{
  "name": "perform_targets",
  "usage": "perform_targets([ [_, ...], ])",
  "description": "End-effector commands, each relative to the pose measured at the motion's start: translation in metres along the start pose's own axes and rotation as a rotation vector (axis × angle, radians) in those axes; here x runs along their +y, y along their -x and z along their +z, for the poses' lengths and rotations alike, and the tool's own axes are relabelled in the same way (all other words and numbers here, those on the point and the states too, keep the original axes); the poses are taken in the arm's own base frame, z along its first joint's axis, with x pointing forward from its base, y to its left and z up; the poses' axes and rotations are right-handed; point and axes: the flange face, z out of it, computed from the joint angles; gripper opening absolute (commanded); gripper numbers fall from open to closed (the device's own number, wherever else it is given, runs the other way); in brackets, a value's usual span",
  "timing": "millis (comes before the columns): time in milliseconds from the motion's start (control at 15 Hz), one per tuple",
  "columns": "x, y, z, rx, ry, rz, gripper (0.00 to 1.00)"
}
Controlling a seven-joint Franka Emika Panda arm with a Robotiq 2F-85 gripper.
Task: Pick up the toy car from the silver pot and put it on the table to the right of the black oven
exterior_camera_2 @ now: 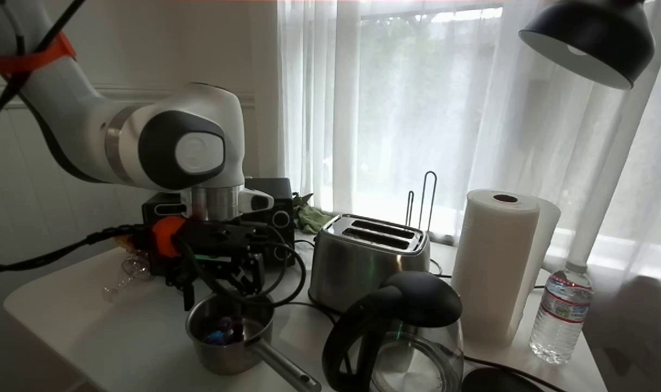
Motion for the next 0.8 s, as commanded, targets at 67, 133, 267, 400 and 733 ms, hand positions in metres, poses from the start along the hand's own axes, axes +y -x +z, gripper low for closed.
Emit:
perform_targets([
  [67,-0.004,-0.007,0.017,0.015,0.01,-0.021,1.0],
  [133,-0.004,-0.009,0.02,0.025,0.019,-0.018,1.0],
  [267,-0.004,-0.011,0.025,0.043,0.02,-0.014,1.0],
  [400,-0.004,-0.013,0.031,0.051,0.024,-0.014,1.0],
  [733,-0.007,-0.017,0.046,0.078,0.032,-0.014,0.91],
])
